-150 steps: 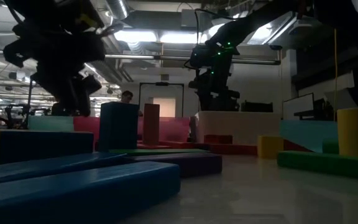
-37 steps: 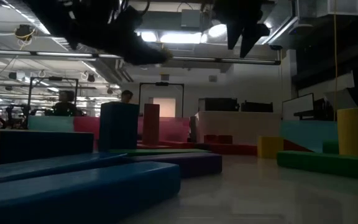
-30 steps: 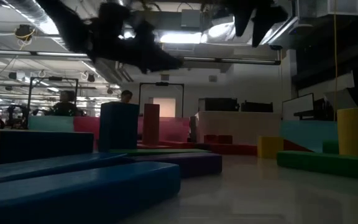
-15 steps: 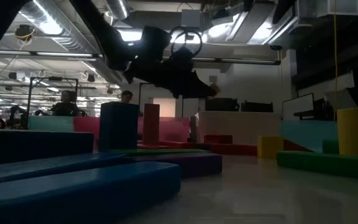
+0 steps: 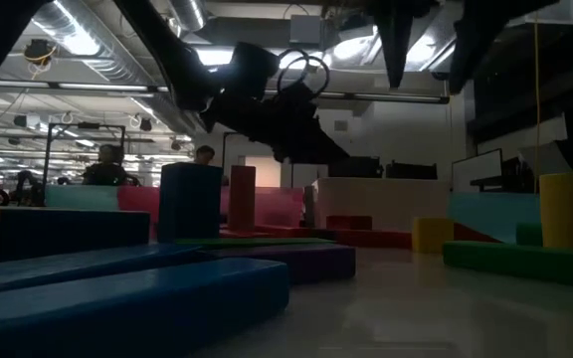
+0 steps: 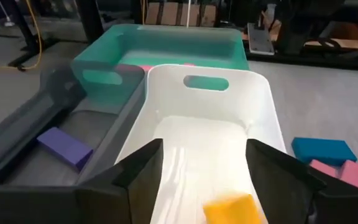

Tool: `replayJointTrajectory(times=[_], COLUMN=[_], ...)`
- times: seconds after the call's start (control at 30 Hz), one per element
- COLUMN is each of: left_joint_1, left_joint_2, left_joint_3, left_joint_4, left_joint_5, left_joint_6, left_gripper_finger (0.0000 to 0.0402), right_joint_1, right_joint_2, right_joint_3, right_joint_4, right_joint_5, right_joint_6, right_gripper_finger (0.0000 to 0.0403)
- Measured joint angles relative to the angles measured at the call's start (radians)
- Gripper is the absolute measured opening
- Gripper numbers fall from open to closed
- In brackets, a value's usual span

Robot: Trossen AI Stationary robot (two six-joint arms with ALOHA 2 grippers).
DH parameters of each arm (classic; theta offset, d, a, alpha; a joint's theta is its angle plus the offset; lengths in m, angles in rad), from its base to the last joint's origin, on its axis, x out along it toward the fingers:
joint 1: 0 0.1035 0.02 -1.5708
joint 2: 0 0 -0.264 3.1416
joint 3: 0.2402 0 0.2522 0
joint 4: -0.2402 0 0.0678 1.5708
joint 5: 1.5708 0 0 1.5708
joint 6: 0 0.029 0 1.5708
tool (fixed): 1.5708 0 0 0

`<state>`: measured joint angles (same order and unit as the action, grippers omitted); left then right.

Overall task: Sort blocks
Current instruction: Put the yellow block into the white bin

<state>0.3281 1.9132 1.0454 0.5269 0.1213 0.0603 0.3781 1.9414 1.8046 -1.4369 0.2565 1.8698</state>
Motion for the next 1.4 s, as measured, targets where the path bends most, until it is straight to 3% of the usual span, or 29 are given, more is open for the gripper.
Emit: replayJointTrajectory(times=[0.37, 0.73, 0.97, 1.13, 1.4], left_joint_1=[0.036, 0.047, 0.047, 0.047, 0.047], left_joint_2=[-0.302, -0.550, -0.604, -0.606, -0.606], left_joint_3=[0.000, 0.000, 0.000, 0.000, -0.011], left_joint_4=[-0.502, -0.895, -1.000, -1.054, -1.105], left_joint_5=[-0.005, -0.004, -0.004, -0.005, -0.005], left_joint_6=[0.182, 0.176, 0.168, 0.127, 0.122], left_gripper_finger=[0.0214, 0.0216, 0.0213, 0.0205, 0.0203], right_joint_1=[-0.046, -0.115, -0.143, -0.143, -0.151], right_joint_2=[0.102, 0.203, 0.223, 0.207, 0.071], right_joint_3=[0.000, 0.000, -0.028, -0.092, -0.227], right_joint_4=[0.004, -0.001, 0.011, -0.041, 0.034], right_joint_5=[-0.048, -0.098, -0.185, -0.312, -0.346], right_joint_6=[0.053, -0.057, -0.179, -0.305, -0.417], right_gripper_finger=[0.0264, 0.0264, 0.0264, 0.0264, 0.0264])
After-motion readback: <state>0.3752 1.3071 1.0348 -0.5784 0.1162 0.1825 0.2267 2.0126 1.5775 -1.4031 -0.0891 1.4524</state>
